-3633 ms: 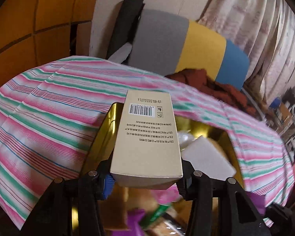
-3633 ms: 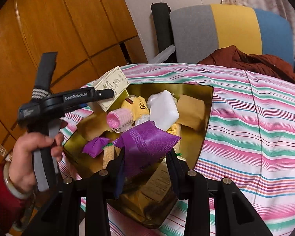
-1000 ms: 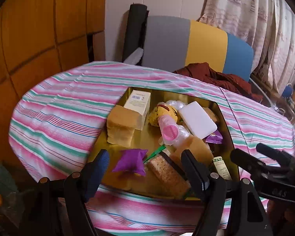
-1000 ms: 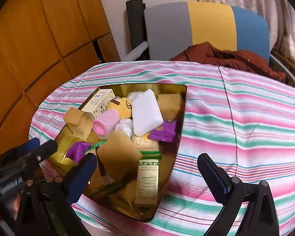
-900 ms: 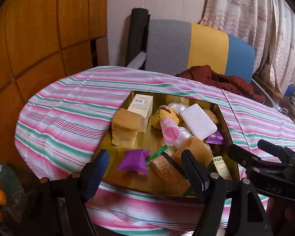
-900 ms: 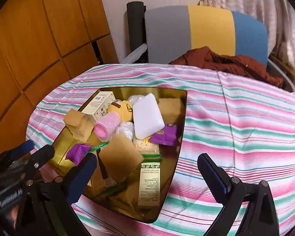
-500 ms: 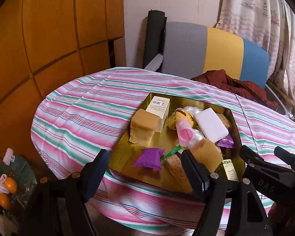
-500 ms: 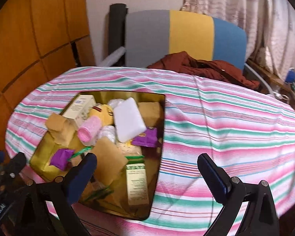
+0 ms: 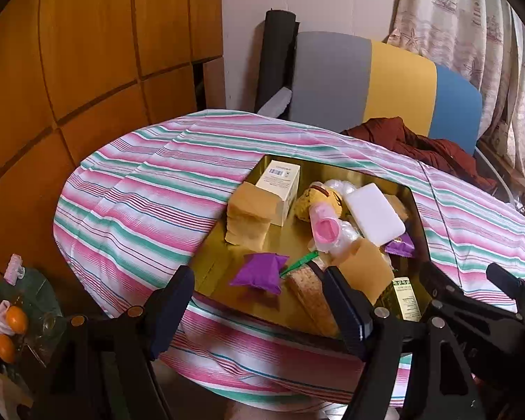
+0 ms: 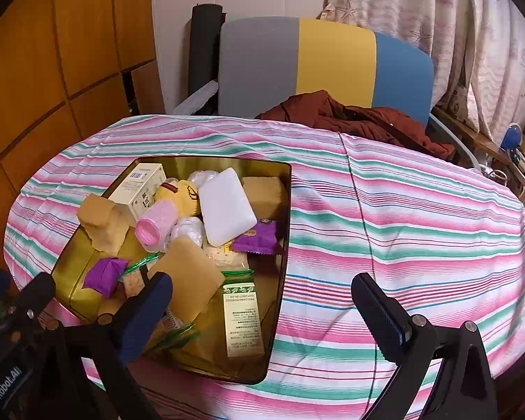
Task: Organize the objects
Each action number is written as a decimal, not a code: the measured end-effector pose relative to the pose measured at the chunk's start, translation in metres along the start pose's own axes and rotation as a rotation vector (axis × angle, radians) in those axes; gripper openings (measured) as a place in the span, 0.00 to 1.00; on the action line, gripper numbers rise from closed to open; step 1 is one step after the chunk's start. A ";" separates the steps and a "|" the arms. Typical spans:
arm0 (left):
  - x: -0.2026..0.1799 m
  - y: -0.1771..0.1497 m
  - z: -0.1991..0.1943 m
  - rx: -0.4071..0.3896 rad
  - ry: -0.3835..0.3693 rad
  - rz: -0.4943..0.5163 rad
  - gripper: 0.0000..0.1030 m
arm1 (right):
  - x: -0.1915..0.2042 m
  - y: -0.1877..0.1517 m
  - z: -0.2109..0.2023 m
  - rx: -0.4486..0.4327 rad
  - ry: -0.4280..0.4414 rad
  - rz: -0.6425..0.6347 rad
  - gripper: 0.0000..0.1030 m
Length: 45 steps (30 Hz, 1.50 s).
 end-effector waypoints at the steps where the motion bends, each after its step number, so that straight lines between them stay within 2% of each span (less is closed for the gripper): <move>1: 0.001 0.001 0.000 -0.002 0.004 -0.002 0.75 | 0.000 -0.001 0.000 0.000 -0.001 -0.003 1.00; 8: 0.011 0.003 0.004 -0.021 0.064 -0.002 0.75 | -0.002 -0.002 -0.001 -0.002 -0.008 -0.003 1.00; 15: 0.017 0.000 0.010 -0.008 0.087 -0.013 0.73 | -0.003 0.001 -0.007 -0.022 -0.008 -0.003 1.00; 20: 0.020 -0.001 0.010 0.006 0.054 -0.062 0.67 | -0.003 0.000 -0.007 -0.021 -0.008 -0.005 1.00; 25: 0.021 -0.004 0.014 0.041 0.071 -0.076 0.64 | -0.002 0.000 -0.007 -0.021 0.004 0.008 1.00; 32: 0.019 -0.011 0.022 0.107 0.053 -0.070 0.56 | -0.003 0.002 -0.007 -0.032 -0.007 0.000 1.00; 36: 0.018 -0.012 0.022 0.099 0.083 -0.046 0.56 | -0.004 0.002 -0.008 -0.036 -0.013 -0.003 1.00; 45: 0.014 -0.007 0.015 0.055 0.085 -0.019 0.55 | -0.007 0.000 -0.005 -0.023 -0.010 0.010 1.00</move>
Point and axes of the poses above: each gripper's, at about its wrist camera, not at the fingertips, and z roughly the way its jaws point, x to its left, y to its top, the point moved 8 cm from there along z, roughly the way its jaws point, and after that the axes turned 1 degree about y, right-handed, at the moved point
